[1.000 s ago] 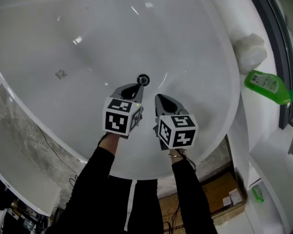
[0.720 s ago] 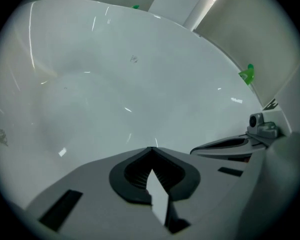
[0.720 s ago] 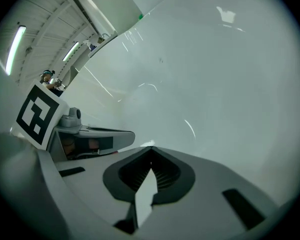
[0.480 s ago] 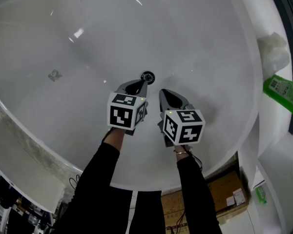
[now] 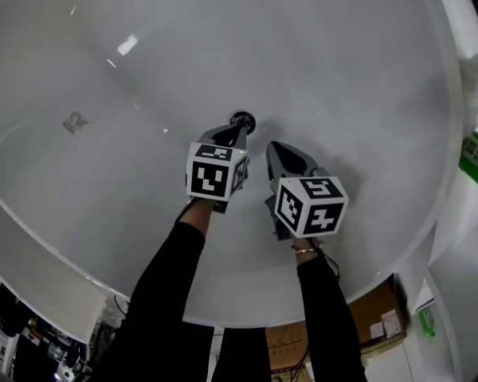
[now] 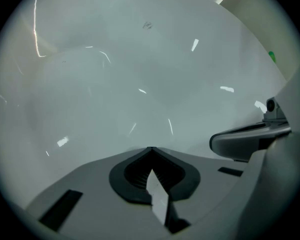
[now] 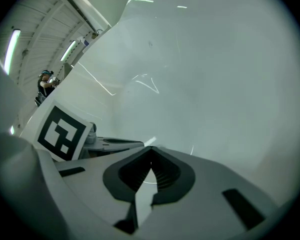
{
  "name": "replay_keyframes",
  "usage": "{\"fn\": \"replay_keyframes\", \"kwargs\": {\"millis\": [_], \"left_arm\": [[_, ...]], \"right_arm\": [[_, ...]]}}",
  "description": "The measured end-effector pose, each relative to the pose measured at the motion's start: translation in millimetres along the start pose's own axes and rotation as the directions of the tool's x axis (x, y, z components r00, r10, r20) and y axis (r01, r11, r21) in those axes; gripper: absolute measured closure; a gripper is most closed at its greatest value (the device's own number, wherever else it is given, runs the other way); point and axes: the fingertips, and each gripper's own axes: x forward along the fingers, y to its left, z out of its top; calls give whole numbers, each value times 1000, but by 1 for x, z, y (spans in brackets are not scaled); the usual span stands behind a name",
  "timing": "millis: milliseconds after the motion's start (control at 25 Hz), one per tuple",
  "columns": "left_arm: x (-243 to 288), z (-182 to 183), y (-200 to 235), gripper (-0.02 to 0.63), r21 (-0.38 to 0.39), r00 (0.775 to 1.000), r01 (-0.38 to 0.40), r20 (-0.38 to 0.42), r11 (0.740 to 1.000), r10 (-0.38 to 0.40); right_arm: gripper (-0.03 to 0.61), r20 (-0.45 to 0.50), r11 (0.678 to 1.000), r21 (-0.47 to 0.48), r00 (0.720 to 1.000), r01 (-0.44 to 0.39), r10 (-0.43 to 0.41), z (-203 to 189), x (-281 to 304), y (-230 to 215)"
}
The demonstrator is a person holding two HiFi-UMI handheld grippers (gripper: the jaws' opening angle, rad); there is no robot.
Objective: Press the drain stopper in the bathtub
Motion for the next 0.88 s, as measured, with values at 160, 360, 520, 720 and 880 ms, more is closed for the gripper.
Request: {"fn": "replay_keyframes", "kwargs": {"millis": [160,360,520,720,880], "left_arm": [[17,-8,12,606,-3,1000,-19,-5,1000,19],[34,-21,23,606,-15,1000,-26,-19,1000,25],[46,-29,25,606,-24,999,-29,-27,999,28],[59,-36,30,606,-21,998,-36,-48,999,35],[65,-43,35,606,-27,997,-43,-64,999,41]], "right_arm": [[577,-1,1000,-1,1000,-18,18,-5,10,1],[577,-9,1000,-3,1000,-29,29,-8,24,4],[577,-16,999,-7,999,-35,35,-9,30,5],[578,-23,999,-12,999,-35,35,-13,32,2],[577,-39,999,-12,999,-38,38,-24,35,-2]]}}
